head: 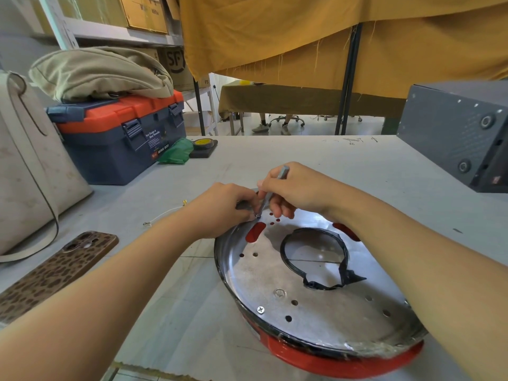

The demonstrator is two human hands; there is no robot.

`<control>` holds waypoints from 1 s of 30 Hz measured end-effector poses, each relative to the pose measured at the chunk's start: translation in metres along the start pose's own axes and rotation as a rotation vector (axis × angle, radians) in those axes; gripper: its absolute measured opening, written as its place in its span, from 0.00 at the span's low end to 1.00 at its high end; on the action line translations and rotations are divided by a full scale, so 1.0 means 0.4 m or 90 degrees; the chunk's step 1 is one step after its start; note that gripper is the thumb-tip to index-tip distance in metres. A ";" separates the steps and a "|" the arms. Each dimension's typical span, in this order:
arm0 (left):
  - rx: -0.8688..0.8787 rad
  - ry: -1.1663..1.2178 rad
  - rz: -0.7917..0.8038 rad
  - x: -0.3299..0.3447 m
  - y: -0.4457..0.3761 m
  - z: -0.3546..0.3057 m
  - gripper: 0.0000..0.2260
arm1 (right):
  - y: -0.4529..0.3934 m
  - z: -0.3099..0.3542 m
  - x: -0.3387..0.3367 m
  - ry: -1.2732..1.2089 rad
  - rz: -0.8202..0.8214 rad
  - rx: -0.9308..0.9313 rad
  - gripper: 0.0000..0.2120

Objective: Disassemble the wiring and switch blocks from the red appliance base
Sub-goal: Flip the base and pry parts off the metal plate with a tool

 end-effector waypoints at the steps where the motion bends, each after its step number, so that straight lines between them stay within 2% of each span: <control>1: 0.000 0.001 0.000 0.000 0.000 0.000 0.06 | 0.000 0.000 -0.002 0.000 -0.004 -0.002 0.14; 8: -0.005 0.004 0.016 0.001 -0.002 -0.002 0.08 | -0.001 0.006 -0.004 0.014 -0.029 -0.036 0.17; 16: 0.005 0.003 0.000 0.001 -0.004 0.003 0.06 | 0.004 0.018 -0.002 0.012 -0.026 -0.051 0.19; 22: 0.039 0.025 -0.064 -0.008 -0.003 0.008 0.04 | 0.002 0.023 -0.014 0.010 -0.073 -0.061 0.19; 27: 0.042 0.148 -0.153 -0.020 0.007 0.027 0.02 | 0.007 0.032 -0.035 -0.039 -0.156 -0.081 0.20; 30: -0.028 0.312 -0.243 -0.025 0.015 0.055 0.03 | 0.008 0.032 -0.045 -0.056 -0.195 -0.096 0.20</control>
Point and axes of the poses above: each hand's wrist, its own y-axis away from the middle knuckle, its own x-axis out of the palm, z = x × y, the point moved 5 cm from there along -y, towards the middle knuckle, and after that the axes turned 1 degree about y, right-handed, at the moved point
